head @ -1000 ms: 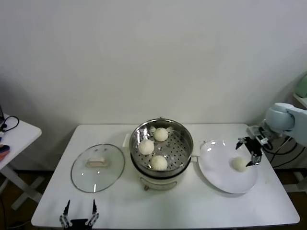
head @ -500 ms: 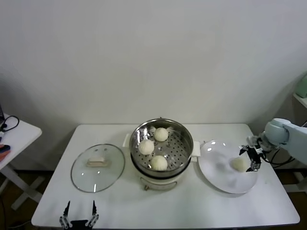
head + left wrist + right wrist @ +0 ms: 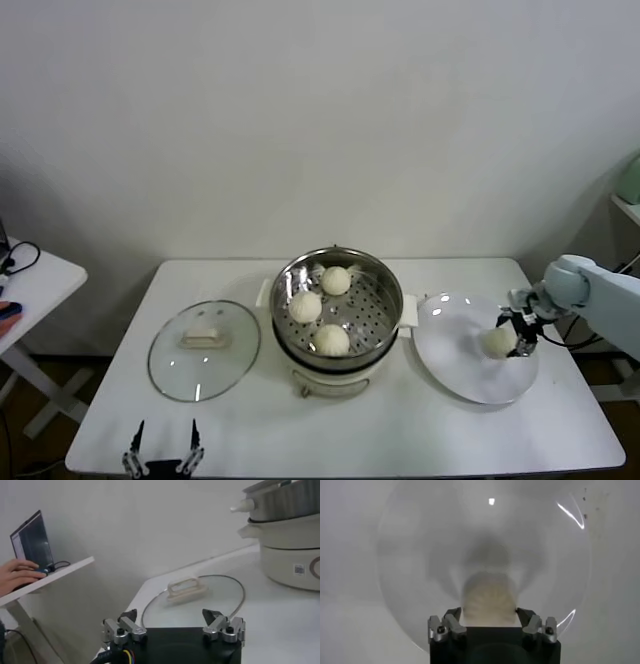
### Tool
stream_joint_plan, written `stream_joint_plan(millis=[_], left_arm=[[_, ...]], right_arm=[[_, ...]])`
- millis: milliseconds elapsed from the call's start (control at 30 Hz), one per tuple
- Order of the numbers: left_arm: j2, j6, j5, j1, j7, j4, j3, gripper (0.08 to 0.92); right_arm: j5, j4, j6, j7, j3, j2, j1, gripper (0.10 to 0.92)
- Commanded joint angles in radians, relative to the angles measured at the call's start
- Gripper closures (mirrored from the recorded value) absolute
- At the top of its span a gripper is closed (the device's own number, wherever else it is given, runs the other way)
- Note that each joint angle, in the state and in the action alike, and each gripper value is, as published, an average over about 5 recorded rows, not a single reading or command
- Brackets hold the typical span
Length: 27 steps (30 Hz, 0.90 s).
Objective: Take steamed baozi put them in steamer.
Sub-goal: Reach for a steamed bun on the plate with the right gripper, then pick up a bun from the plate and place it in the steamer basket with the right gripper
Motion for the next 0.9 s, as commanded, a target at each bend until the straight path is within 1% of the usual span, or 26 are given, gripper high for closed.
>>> stream_joint_plan(millis=[33, 233, 367, 433, 533, 667, 767, 900], left_arm=[[0.002, -0.001, 0.0, -0.002, -0.002, 0.005, -0.002, 0.177], [0.003, -0.002, 0.002, 0.002, -0.004, 0.0, 0.0, 0.177], [0.006, -0.004, 0.002, 0.005, -0.006, -0.006, -0.002, 0.177], [0.007, -0.004, 0.002, 0.006, -0.008, -0.008, -0.002, 0.177], [0.01, -0.003, 0.001, 0.006, -0.009, -0.01, 0.001, 0.177], [0.013, -0.001, 0.0, 0.006, -0.01, -0.014, 0.008, 0.177], [0.015, -0.001, -0.002, 0.007, -0.011, -0.016, 0.016, 0.177], [0.018, 0.0, -0.003, 0.009, -0.011, -0.022, 0.021, 0.177]], right_arm=[[-0.015, -0.032, -0.003, 0.009, 0.036, 0.022, -0.032, 0.306], [0.0, 0.012, -0.018, 0.002, -0.003, 0.005, 0.019, 0.4], [0.058, 0.092, -0.055, 0.0, -0.138, -0.032, 0.155, 0.426], [0.127, 0.151, -0.074, -0.003, -0.252, -0.053, 0.272, 0.438], [0.257, 0.265, -0.094, -0.016, -0.473, -0.068, 0.543, 0.451], [0.402, 0.401, -0.091, -0.046, -0.764, -0.031, 0.944, 0.456], [0.488, 0.48, -0.093, -0.07, -0.869, 0.009, 1.15, 0.457], [0.586, 0.561, -0.127, -0.078, -0.856, 0.053, 1.265, 0.457]])
